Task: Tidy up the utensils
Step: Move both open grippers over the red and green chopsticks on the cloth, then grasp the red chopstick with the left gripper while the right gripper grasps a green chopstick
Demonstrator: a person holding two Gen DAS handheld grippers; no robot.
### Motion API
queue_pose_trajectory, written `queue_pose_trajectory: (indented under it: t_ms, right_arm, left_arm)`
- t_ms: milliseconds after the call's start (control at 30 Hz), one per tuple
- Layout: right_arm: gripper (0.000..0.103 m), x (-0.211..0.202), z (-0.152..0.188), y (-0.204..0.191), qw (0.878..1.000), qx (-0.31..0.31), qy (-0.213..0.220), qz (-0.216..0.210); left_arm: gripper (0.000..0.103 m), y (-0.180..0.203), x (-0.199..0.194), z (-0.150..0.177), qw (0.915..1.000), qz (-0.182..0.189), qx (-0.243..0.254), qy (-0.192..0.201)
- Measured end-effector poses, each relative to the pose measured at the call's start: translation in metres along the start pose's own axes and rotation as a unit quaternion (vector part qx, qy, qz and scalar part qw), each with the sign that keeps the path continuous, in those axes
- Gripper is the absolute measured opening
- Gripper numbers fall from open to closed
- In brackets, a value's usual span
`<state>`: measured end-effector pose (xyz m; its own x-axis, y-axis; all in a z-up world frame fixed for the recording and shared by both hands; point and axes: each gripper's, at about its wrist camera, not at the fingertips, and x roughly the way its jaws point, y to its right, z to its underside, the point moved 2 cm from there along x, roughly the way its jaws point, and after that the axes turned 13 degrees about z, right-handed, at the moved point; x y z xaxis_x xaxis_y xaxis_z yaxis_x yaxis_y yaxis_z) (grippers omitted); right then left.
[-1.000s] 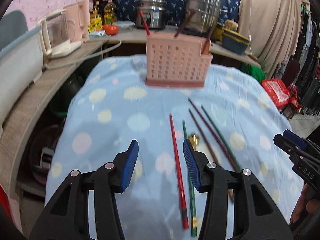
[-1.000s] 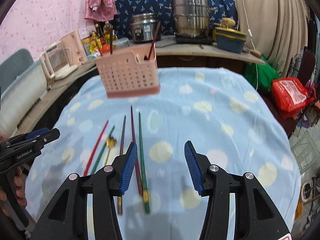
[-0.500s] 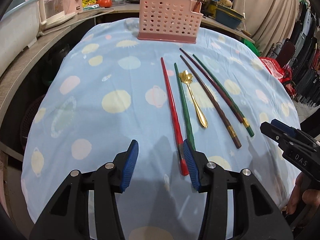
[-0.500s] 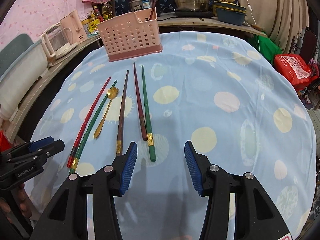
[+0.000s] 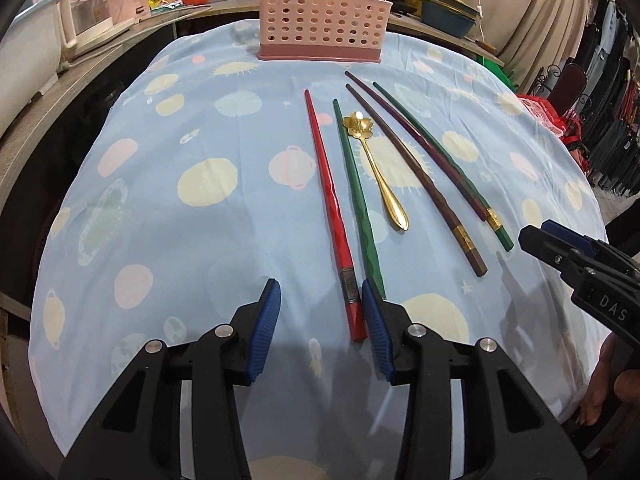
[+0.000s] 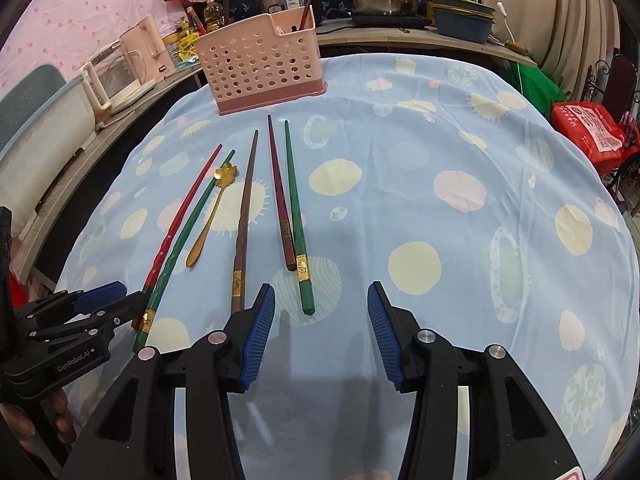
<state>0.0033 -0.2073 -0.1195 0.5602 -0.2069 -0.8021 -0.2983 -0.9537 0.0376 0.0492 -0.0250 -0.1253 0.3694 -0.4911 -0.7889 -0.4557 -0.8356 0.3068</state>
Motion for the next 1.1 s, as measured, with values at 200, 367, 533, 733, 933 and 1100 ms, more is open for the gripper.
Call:
queue_pose_trajectory:
  t_ms: [200, 367, 533, 733, 933, 1100]
  right_arm:
    - [0.039, 0.006, -0.001, -0.005, 1.0, -0.009, -0.004, -0.001]
    - [0.03, 0.013, -0.002, -0.009, 1.0, -0.017, -0.009, -0.002]
    - [0.024, 0.02, -0.005, -0.014, 1.0, -0.025, -0.011, -0.002]
    - [0.016, 0.029, -0.008, -0.02, 0.999, -0.034, -0.013, -0.001]
    - [0.008, 0.029, -0.009, -0.019, 0.999, -0.035, -0.01, 0.0]
    - [0.007, 0.025, -0.007, -0.017, 0.999, -0.034, -0.006, 0.001]
  left_arm:
    - [0.03, -0.003, 0.0, 0.0, 1.0, -0.003, -0.001, 0.003]
    - [0.018, -0.006, 0.0, 0.0, 1.0, -0.004, -0.003, 0.005]
    - [0.016, -0.007, 0.0, -0.001, 1.0, -0.004, -0.004, 0.006]
    - [0.015, -0.008, 0.001, -0.002, 1.0, 0.0, -0.006, 0.006]
    - [0.014, -0.008, 0.001, -0.001, 1.0, -0.001, -0.007, 0.006]
    - [0.009, -0.008, 0.0, -0.001, 1.0, 0.001, -0.007, 0.005]
